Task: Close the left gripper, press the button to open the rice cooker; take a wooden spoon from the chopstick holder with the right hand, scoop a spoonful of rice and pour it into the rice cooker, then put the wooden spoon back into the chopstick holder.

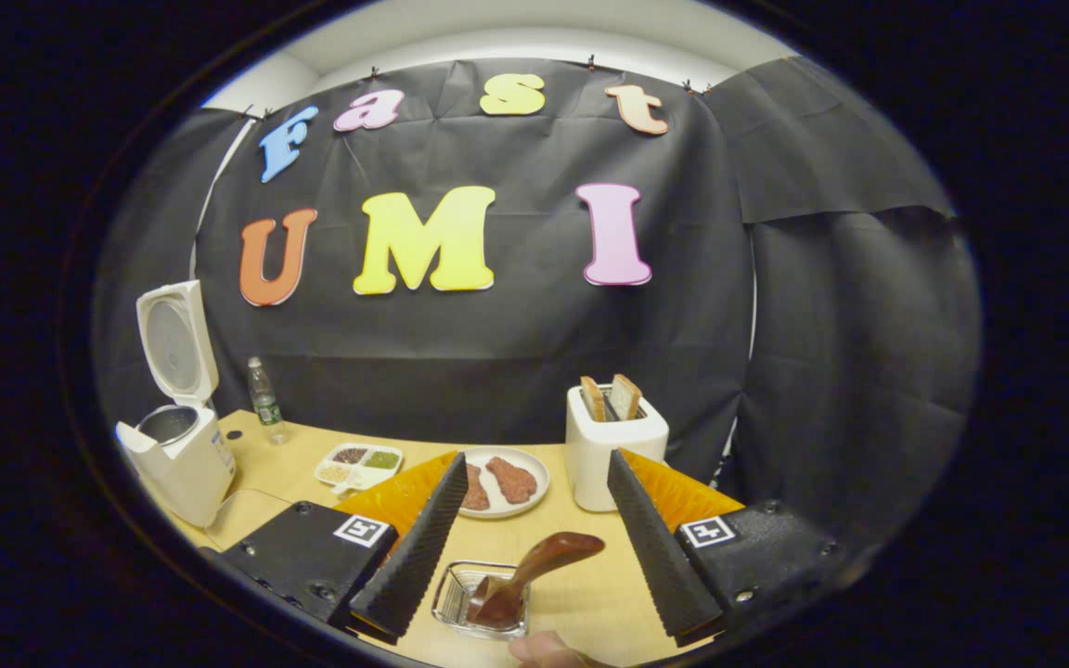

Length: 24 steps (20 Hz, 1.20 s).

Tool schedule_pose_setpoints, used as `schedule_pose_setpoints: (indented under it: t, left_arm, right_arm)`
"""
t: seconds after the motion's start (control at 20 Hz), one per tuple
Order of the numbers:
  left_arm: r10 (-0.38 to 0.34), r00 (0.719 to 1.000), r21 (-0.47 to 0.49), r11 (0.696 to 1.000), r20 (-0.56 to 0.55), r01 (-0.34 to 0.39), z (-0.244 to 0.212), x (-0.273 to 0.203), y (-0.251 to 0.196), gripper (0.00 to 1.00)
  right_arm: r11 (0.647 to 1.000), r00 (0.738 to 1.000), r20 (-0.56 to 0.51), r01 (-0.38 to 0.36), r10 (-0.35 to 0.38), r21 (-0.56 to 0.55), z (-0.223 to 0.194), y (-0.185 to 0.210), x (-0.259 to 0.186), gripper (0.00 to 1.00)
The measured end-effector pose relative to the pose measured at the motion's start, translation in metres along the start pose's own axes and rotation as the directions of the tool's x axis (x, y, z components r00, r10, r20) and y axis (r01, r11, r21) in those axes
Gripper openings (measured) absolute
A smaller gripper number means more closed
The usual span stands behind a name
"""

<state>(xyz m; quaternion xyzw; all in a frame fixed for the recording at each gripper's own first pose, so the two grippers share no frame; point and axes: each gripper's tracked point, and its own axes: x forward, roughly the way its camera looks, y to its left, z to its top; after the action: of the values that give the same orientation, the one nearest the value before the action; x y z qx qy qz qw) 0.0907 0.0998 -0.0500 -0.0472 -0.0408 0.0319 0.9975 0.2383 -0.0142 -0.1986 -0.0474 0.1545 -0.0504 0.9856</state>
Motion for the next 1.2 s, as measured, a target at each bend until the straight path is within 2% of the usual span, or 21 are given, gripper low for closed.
schedule_pose_setpoints:
  t: [0.15,0.35,0.5,0.65,0.8,0.9,1.05,1.2]
  left_arm:
    - [0.013,1.0,-0.017,1.0,-0.008,-0.013,0.007,0.023,0.014,0.93]
    - [0.046,0.999,0.014,0.999,-0.016,-0.046,0.024,0.053,0.036,0.93]
    - [0.084,0.996,0.042,0.996,-0.034,-0.082,0.037,0.075,0.053,0.93]
    - [0.074,0.997,0.031,0.997,-0.028,-0.073,0.059,0.098,0.057,0.93]
    - [0.126,0.992,0.053,0.991,-0.022,-0.124,0.075,0.131,0.08,0.93]
    - [0.141,0.99,0.062,0.988,-0.02,-0.14,0.082,0.153,0.088,0.93]
    - [0.156,0.988,0.077,0.985,0.007,-0.156,0.094,0.188,0.1,0.93]
    - [0.154,0.987,0.074,0.985,0.041,-0.156,0.105,0.215,0.109,0.93]
  right_arm:
    - [0.998,0.998,0.027,-0.053,0.052,0.024,0.021,0.013,-0.032,0.99]
    - [0.998,0.995,0.08,-0.064,0.064,-0.005,0.05,0.022,-0.075,1.0]
    - [0.986,0.983,0.079,-0.167,0.165,0.024,0.057,0.052,-0.107,1.0]
    - [0.979,0.976,0.078,-0.204,0.202,0.014,0.06,0.066,-0.132,1.0]
    - [0.968,0.961,0.121,-0.251,0.249,0.009,0.069,0.083,-0.156,1.0]
    - [0.962,0.953,0.146,-0.271,0.264,0.034,0.08,0.091,-0.156,1.0]
    - [0.96,0.952,0.155,-0.275,0.265,0.047,0.08,0.094,-0.159,1.0]
    - [0.949,0.942,0.16,-0.309,0.297,0.058,0.079,0.096,-0.162,1.0]
